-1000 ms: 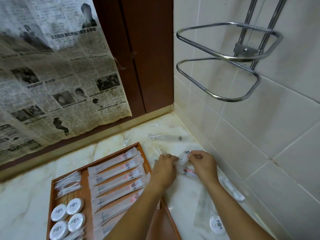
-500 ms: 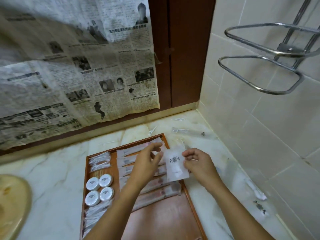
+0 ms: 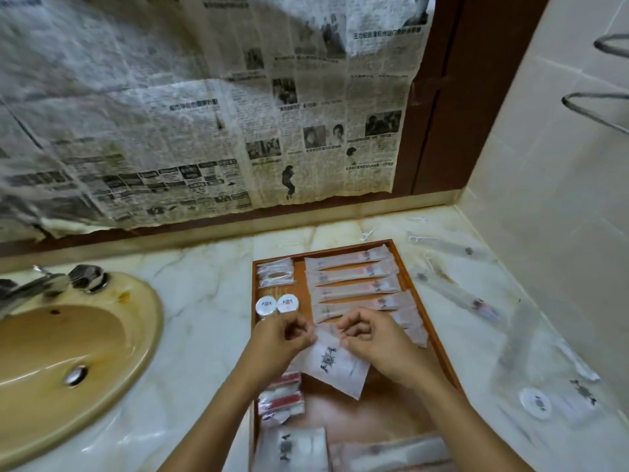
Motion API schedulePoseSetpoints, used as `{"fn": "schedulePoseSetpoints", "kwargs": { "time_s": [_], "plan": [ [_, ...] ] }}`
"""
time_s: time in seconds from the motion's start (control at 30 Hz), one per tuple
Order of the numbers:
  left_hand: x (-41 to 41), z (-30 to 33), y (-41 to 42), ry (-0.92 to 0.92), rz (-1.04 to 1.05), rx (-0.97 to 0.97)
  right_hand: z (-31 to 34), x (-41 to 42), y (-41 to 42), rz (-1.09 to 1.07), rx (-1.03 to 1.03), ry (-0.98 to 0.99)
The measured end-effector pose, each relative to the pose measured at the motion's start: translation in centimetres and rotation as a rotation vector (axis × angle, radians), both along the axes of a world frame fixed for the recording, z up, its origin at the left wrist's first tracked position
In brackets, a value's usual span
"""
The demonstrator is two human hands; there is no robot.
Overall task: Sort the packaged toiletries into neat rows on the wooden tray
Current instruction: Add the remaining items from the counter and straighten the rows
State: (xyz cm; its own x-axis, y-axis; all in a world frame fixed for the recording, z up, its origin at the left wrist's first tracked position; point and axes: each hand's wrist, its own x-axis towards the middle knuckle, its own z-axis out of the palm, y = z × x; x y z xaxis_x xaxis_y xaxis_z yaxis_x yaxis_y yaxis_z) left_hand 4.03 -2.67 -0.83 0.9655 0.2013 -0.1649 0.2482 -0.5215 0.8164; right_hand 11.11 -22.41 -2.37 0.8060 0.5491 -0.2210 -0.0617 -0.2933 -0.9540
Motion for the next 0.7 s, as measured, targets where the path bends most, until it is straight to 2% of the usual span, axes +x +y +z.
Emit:
{"fn": "schedulePoseSetpoints", "kwargs": {
  "time_s": [0.17,0.33,0.47,0.6,0.7],
  "plan": [
    [-4.8,-2.0,2.2,0.081,0.139,-0.161,-1.1,-5.2,2.1,-0.006,-0.101,-0.137],
    [-8.6,-3.5,3.1,0.118,0.19,-0.24,-2.8,-9.3,2.4,-0.102,-0.207,-0.105],
    [-11.0,-4.6,3.3,0.067,0.148,-0.092,-3.7,-11.5,3.1,-0.146,-0.26,-0.101],
    [-12.7,-5.8,3.6,0.003,0.006,0.194,-4.3,-13.0,4.0,-0.155,-0.329,-0.146],
    [-13.5,-6.5,3.7,-0.027,-0.07,0.339,-4.6,-13.9,4.6,-0.149,-0.392,-0.174]
  ]
}}
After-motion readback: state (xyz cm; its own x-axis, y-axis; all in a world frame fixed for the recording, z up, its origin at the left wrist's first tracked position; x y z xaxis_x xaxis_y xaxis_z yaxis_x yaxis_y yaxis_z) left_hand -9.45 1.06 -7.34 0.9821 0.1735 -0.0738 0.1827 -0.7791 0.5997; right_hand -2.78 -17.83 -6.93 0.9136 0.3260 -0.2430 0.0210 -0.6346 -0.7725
